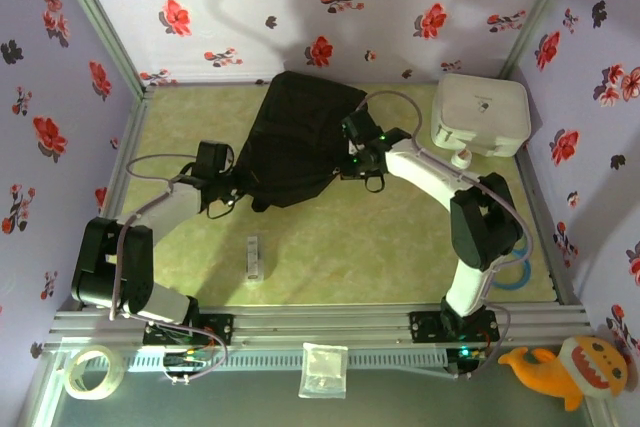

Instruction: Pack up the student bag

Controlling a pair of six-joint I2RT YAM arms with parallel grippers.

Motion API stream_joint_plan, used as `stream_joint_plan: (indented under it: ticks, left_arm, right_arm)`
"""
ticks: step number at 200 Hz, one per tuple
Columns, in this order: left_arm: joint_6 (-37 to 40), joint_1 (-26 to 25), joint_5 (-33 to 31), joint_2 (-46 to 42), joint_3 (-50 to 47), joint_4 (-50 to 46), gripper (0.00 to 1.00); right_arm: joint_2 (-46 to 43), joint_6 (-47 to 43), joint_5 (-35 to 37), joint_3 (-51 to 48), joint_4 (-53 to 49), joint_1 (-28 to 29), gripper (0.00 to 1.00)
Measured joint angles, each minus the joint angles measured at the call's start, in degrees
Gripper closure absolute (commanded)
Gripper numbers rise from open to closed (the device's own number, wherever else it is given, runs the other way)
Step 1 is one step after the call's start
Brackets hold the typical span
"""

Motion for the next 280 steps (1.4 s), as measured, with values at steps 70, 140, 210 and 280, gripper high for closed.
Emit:
stream_joint_plan:
  ticks: [70, 140, 210, 280]
  left_arm:
    - [1.79, 0.04, -0.68, 0.0, 0.55, -2.34, 0.96]
    - [5.03, -0.87, -2.27, -2.32, 3.87, -10.64, 0.69]
    - [12.24, -7.19, -6.99, -7.15, 12.24, -17.59, 0.52]
    - [23.71, -17.9, -6.84, 3.08, 21.66, -18.4, 0.46]
  right_arm:
    - [2.29, -0.02, 1.73, 2.05, -0.02, -1.88, 0.97]
    - [-5.86, 3.32, 1.68, -6.82, 7.21, -2.19, 0.68]
    - [-12.39, 8.81, -4.9, -13.51, 15.74, -3.48, 0.52]
    - [-4.04, 9.6, -9.09, -11.78, 16.92, -3.45, 0.61]
